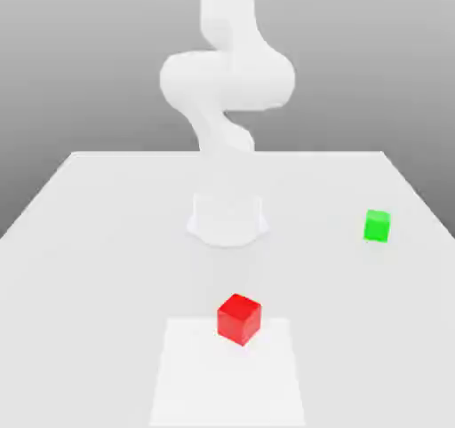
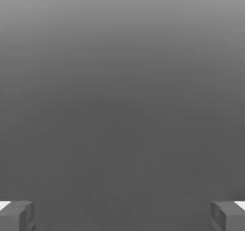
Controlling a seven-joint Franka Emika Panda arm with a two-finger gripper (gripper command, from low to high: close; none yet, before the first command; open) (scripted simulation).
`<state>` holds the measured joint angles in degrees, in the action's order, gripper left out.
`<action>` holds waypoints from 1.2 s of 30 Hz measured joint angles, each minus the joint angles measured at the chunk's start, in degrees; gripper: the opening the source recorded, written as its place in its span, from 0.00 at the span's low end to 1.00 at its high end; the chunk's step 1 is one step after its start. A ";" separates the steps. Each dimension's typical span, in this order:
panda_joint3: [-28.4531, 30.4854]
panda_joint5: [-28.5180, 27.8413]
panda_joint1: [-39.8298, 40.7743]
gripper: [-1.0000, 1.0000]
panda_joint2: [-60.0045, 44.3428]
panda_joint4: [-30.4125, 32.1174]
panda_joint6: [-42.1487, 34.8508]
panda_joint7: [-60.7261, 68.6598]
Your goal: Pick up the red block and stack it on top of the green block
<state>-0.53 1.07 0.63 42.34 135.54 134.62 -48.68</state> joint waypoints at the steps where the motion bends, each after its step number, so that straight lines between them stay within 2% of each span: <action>1: -0.32 0.48 0.30 0.50 -1.73 1.80 1.36 -1.43; 15: -7.68 3.77 4.00 0.50 -26.83 27.71 21.13 -24.94; 19: -8.52 -0.55 5.46 0.50 -40.56 31.66 31.66 -33.75; 23: -4.27 -6.69 2.60 0.50 -49.84 30.92 39.35 -38.73; 24: -2.73 -7.41 1.21 0.00 -51.75 30.67 40.99 -39.33; 31: -2.31 -7.75 0.84 0.00 -52.15 30.62 41.42 -39.63; 36: -4.96 -1.92 1.84 0.00 -43.23 31.92 33.81 -35.42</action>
<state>-5.48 -0.85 2.48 -0.89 167.47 168.43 -84.10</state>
